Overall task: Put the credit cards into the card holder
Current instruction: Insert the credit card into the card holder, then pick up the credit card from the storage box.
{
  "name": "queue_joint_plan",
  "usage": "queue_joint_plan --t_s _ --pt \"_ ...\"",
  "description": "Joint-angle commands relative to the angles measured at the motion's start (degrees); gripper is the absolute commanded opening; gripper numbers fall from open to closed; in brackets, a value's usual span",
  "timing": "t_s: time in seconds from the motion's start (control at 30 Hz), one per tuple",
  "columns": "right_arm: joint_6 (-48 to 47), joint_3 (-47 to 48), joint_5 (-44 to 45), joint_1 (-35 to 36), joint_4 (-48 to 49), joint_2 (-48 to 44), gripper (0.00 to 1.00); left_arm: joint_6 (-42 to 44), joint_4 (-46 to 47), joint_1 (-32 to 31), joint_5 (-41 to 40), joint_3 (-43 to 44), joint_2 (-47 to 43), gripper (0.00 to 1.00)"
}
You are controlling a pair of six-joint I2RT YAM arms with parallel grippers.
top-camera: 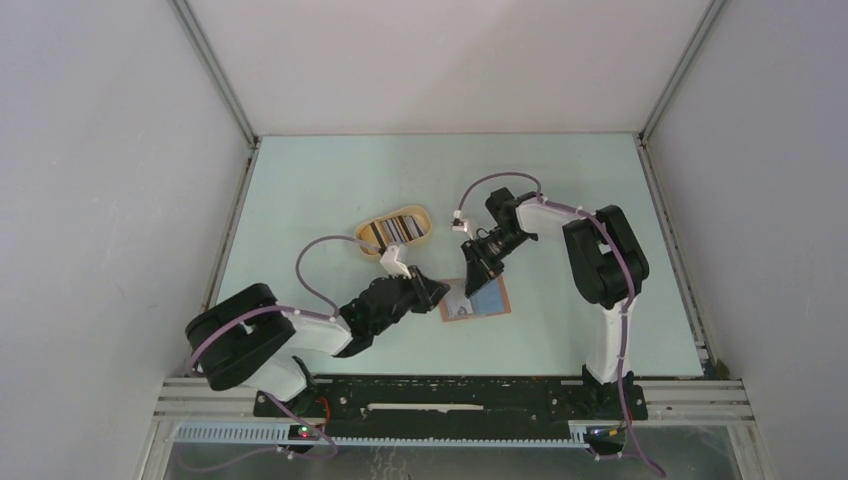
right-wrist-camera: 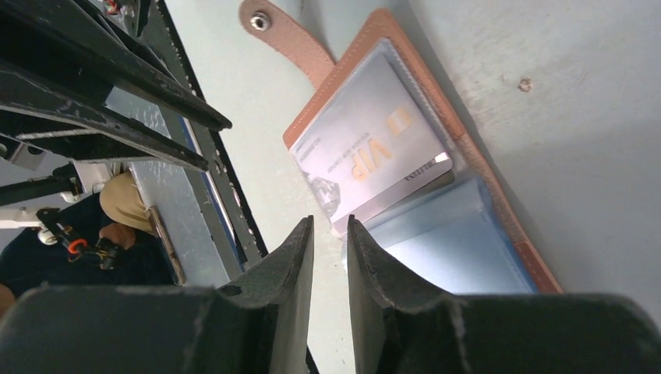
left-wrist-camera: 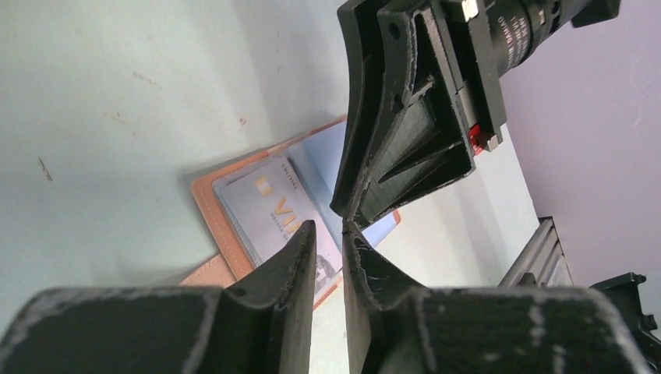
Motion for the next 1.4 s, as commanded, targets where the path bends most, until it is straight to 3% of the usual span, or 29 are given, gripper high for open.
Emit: queue_joint_plan --t_s 0.0,0.2,0.33,0.43,0.53,0.6,0.67,0.73,0.8,0.87,1.0,1.13,1.23,1.37 --pt "-5.0 2.2 -2.7 -0.4 -2.3 -6.0 0.31 7.5 -2.9 0.0 -0.1 -0.2 -6.9 0.24" --pt "-9.1 2.1 -2.6 -0.3 -3.7 -11.4 0.31 19.3 -14.7 0.1 -2.4 4.7 -16.6 0.33" --pt "-10.7 2.1 -1.3 -0.2 -4.0 -16.0 0.31 28.2 -21.0 0.1 -8.9 7.2 -23.7 0.43" --pt "-10.8 2.0 0.9 0.0 -3.0 -20.0 0.31 33.0 -22.5 0.6 -14.3 8.1 -27.2 0.56" --pt "-9.7 2.1 3.4 0.4 -0.3 -24.2 0.31 36.4 -20.7 2.1 -18.7 8.5 -29.1 0.78" --pt "-8.5 2.1 5.0 0.6 2.0 -27.0 0.32 37.7 -19.2 4.0 -19.0 9.2 -29.6 0.92" --pt "-7.5 2.8 6.6 0.7 4.2 -29.4 0.38 37.3 -19.0 6.8 -17.3 10.9 -29.3 0.99" --pt "-6.3 5.3 6.3 0.5 5.3 -30.6 0.52 35.9 -20.4 10.0 -14.4 13.5 -28.3 1.0" --pt "-4.6 9.1 3.4 0.0 5.3 -29.6 0.75 34.6 -22.4 13.1 -11.6 16.7 -26.4 1.0" --pt "-2.7 15.2 -1.4 -0.3 2.9 -25.0 0.87 33.4 -25.3 15.7 -9.8 20.3 -24.1 1.0" --pt "2.8 34.2 -4.7 1.7 -7.5 -10.5 0.9 31.8 -27.2 19.8 -9.6 23.1 -22.1 1.0" --pt "9.7 46.3 0.1 4.7 -7.2 -0.1 0.86 28.4 -22.0 24.0 -9.1 16.0 -23.0 1.0" --pt "14.8 50.8 3.6 6.2 -3.7 5.9 0.85 21.2 -15.1 27.9 -7.6 9.5 -23.0 1.0" --pt "19.9 57.5 7.2 7.4 -2.0 14.2 0.84 12.4 3.0 31.6 -1.5 0.4 -18.9 0.97"
